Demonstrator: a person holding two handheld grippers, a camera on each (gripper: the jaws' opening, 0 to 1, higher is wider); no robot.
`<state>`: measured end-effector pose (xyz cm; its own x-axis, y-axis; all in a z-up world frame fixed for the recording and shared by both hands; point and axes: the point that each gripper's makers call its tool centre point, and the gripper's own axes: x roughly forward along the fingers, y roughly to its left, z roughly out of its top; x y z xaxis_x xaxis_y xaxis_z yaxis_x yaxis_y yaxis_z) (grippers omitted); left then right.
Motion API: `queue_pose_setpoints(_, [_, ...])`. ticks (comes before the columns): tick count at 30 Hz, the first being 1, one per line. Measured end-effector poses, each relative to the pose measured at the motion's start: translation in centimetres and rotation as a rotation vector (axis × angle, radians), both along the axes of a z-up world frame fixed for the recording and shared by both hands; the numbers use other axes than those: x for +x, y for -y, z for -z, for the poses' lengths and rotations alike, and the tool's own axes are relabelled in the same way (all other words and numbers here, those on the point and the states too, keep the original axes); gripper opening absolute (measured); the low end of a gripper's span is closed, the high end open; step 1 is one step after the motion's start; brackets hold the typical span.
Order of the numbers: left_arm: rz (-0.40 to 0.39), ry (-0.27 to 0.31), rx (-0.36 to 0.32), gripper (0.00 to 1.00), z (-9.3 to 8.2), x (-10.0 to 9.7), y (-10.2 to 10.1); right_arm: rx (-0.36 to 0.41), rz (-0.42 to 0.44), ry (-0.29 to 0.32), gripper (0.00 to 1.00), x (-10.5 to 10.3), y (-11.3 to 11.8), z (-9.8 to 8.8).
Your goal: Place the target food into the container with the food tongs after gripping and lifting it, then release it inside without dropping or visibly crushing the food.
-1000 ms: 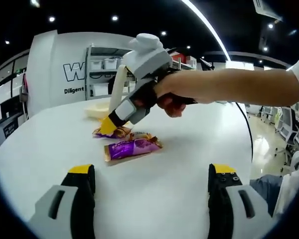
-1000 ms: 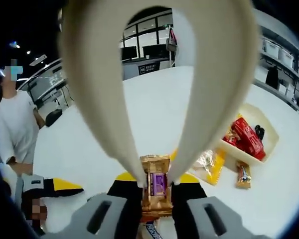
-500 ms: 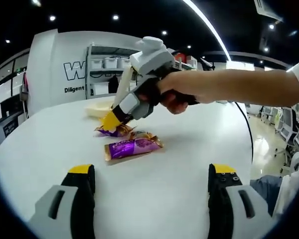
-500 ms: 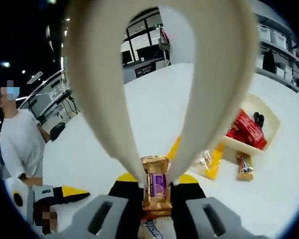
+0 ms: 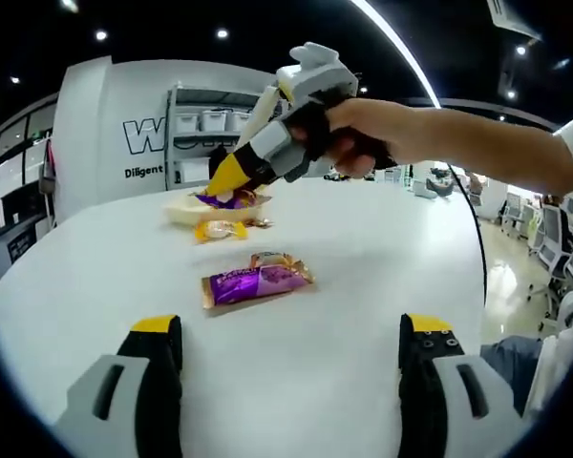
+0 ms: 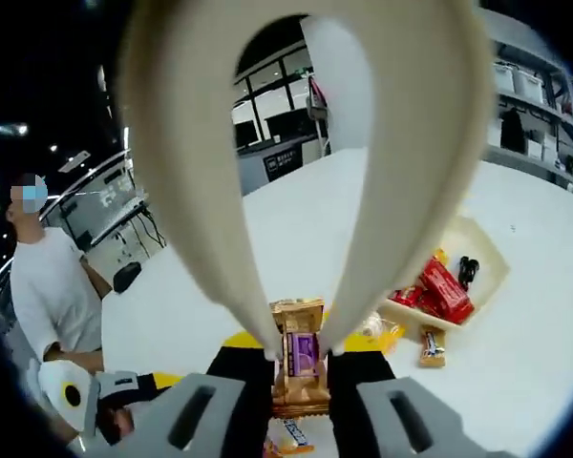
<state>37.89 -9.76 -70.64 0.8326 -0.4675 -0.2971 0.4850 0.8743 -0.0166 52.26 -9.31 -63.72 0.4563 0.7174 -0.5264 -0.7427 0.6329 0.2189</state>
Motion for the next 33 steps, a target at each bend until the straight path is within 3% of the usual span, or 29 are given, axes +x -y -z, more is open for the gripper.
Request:
queue_pose_setpoints(13, [-0.001, 0.002, 0.002, 0.93, 0.0, 0.1, 0.0, 0.049, 0.101, 0.035, 0.15, 5.0, 3.7, -3.7])
queue_pose_setpoints(20, [-0.011, 0.008, -0.009, 0.93, -0.2, 0.1, -0.2, 0.059, 0.135, 0.016, 0.15, 7.0, 4.6, -3.5])
queue_pose_setpoints(33, [-0.043, 0.052, -0.045, 0.94, -1.2, 0.4, -0.8, 0.031, 0.162, -0.025, 0.16, 9.8, 5.0, -1.0])
